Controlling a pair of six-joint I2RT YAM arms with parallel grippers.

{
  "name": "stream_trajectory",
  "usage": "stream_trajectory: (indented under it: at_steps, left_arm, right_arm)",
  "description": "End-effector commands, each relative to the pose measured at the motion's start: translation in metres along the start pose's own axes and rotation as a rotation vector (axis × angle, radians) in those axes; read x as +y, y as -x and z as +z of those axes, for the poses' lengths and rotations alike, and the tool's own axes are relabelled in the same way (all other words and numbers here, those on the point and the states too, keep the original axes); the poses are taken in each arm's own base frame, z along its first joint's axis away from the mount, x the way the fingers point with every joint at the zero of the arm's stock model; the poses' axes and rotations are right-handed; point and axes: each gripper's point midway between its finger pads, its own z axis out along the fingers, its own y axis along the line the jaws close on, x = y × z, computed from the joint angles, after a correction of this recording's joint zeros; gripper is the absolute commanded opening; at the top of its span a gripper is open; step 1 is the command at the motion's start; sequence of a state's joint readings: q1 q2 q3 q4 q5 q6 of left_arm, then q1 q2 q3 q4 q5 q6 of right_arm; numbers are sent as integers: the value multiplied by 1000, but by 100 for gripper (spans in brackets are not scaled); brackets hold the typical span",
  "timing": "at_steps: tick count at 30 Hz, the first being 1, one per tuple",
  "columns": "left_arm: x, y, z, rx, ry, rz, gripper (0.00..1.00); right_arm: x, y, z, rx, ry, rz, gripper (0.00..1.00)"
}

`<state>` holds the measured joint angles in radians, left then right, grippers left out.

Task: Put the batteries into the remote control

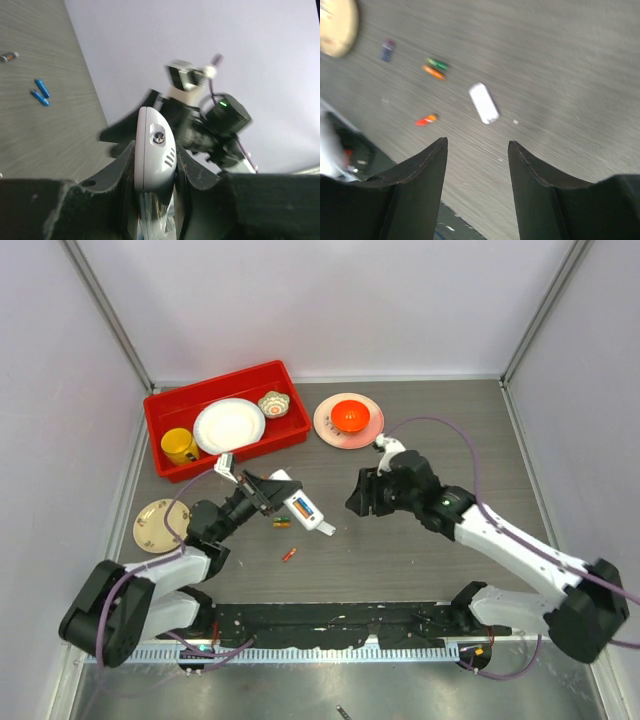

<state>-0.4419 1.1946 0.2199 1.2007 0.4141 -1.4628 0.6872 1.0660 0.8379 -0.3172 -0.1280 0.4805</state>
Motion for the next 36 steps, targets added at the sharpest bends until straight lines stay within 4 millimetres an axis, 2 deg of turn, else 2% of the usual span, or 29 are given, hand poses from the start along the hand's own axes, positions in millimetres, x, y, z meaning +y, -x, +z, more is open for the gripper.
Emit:
stream_trajectory:
  at_steps: [1,3,4,5,7,8,10,11,12,13,16,17,23,36]
  left_arm:
    - [-16,-15,-19,62,-32,15,0]
    - [-18,-18,-25,65,-31,18,0]
    - [-14,-19,-27,67,-9,10,0]
    - [-23,-19,-31,62,-31,26,0]
    - [-21,-21,-35,67,-10,36,0]
    - [-27,-20,-37,63,-26,54,0]
    - [-26,-21,-39,62,-11,68,0]
    - [-30,-21,-41,62,-22,75,0]
    - [-29,-22,-41,65,-21,78,0]
    - [-30,-24,-42,75,-24,79,0]
    - [-27,-27,-44,86,-25,69,0]
    - [-27,-28,-45,89,-28,64,0]
    - [-31,-30,-47,94,-49,62,0]
    - [-28,-32,-48,103,-46,67,0]
  right_arm:
    - [-28,-37,30,147,-81,-154,57]
    - [-23,-42,41,179,-64,-197,58]
    - [-27,-48,50,211,-77,-230,60]
    - [-17,-50,55,225,-64,-266,61]
    - [-21,-61,69,284,-88,-327,64]
    - [-14,-59,73,289,-83,-358,66]
    - [-16,-71,83,350,-91,-403,67]
    - [-13,-67,87,357,-95,-423,68]
    - [-11,-72,91,376,-102,-448,69]
    - [-14,-78,97,403,-115,-461,69]
    - [-17,-73,107,407,-143,-500,69]
    - [-21,-80,112,436,-153,-511,69]
    - [-31,-91,122,490,-170,-542,65]
    - [-35,-103,135,527,-155,-544,60]
